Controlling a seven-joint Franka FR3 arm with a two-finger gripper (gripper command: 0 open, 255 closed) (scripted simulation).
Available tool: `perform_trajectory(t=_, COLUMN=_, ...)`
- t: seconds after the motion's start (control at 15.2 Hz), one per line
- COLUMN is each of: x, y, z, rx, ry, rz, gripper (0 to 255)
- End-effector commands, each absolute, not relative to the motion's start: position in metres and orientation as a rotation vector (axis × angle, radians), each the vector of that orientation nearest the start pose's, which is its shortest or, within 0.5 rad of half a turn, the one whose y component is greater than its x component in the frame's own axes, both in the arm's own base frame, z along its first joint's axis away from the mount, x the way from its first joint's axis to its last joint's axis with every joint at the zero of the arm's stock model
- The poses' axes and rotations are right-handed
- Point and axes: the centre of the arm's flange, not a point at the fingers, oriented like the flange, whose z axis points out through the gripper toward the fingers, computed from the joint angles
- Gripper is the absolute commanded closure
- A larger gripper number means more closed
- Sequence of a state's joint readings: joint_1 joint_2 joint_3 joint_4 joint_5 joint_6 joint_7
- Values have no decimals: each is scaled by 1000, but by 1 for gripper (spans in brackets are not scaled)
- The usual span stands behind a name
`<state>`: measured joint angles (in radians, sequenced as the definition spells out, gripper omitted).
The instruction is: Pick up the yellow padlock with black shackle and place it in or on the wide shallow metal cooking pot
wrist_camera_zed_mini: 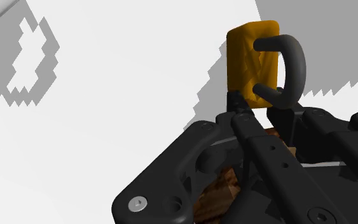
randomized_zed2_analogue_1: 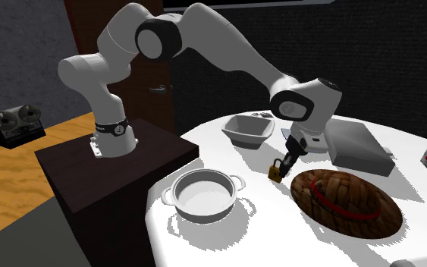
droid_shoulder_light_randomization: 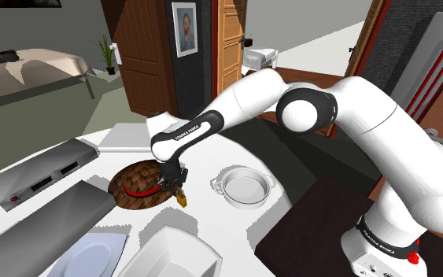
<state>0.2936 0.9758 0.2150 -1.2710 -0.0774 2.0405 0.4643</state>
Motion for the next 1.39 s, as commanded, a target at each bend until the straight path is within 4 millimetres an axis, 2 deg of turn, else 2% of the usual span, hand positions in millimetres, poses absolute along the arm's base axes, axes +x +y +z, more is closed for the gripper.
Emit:
perform_trajectory(t=0.0, x=651, y=319, z=152, rx=-3102, ry=-18, rz=346, gripper=255)
perform_trajectory(t=0.26, x=652, y=319, z=152, rx=-3102, ry=-18, rz=346, gripper=255)
perform_trajectory(t=1.32, x=652, y=319, z=237, rx=-3102, ry=-18, rz=346, gripper=255)
